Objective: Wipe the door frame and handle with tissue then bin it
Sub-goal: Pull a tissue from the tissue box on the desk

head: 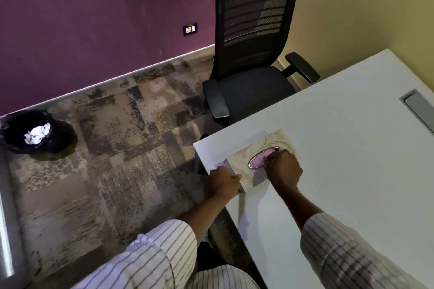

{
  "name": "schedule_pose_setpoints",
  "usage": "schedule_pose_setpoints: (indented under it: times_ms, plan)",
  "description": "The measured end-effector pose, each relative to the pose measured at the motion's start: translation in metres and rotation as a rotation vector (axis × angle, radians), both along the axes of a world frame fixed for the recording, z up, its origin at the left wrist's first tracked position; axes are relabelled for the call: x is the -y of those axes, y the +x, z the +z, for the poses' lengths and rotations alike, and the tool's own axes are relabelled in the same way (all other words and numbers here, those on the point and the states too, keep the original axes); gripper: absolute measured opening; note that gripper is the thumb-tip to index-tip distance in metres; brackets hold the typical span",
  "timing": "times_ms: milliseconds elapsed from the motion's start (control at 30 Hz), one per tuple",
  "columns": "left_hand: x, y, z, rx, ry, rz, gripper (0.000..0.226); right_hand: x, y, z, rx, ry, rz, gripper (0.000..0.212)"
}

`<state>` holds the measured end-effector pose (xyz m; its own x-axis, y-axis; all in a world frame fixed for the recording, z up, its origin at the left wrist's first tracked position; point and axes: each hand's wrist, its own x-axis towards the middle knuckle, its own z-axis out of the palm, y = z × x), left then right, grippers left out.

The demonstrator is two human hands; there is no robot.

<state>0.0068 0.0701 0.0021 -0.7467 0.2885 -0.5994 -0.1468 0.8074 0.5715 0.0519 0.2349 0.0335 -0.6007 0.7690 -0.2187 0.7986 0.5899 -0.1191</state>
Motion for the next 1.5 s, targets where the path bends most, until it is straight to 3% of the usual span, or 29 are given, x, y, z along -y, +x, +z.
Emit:
schedule_pose_setpoints:
  times_ms: [267, 567, 767, 900, 1033, 1167, 1333, 1400, 1500]
  plan:
    - [0.002, -0.005, 0.009, -0.094, -0.109, -0.05, 0.053, 0.002, -0.013, -0.007, 0.068, -0.036, -0.05, 0.024]
    - [-0.002, -0.002, -0.035, -0.099, -0.105, 0.042, 0.07, -0.006, -0.004, -0.011, 0.037, -0.14, 0.009, 0.03]
    - [-0.002, 0.0, -0.037, -0.086, -0.13, 0.044, 0.067, -0.008, 0.013, 0.007, -0.134, -0.349, 0.003, 0.051]
    - [0.001, 0.0, 0.0, -0.066, -0.156, 0.022, 0.062, -0.008, 0.02, 0.043, -0.408, -0.706, -0.102, 0.037]
    - [-0.001, -0.002, 0.0, -0.005, -0.156, 0.018, 0.058, -0.004, 0.015, 0.083, -0.55, -0.996, 0.0, 0.028]
    - [0.012, -0.012, 0.011, 0.147, 0.044, 0.177, 0.027, 0.003, 0.001, 0.095, -0.537, -1.151, 0.092, 0.022]
    - [0.056, -0.025, 0.055, 0.604, 0.573, 0.685, 0.056, 0.04, -0.026, 0.105, -0.447, -1.331, 0.256, 0.032]
    - [0.082, -0.025, 0.082, 0.662, 0.758, 0.777, 0.054, 0.059, -0.036, 0.103, -0.398, -1.37, 0.313, 0.03]
    - [0.123, -0.025, 0.111, 0.601, 0.867, 1.011, 0.062, 0.09, -0.053, 0.101, -0.305, -1.372, 0.327, 0.032]
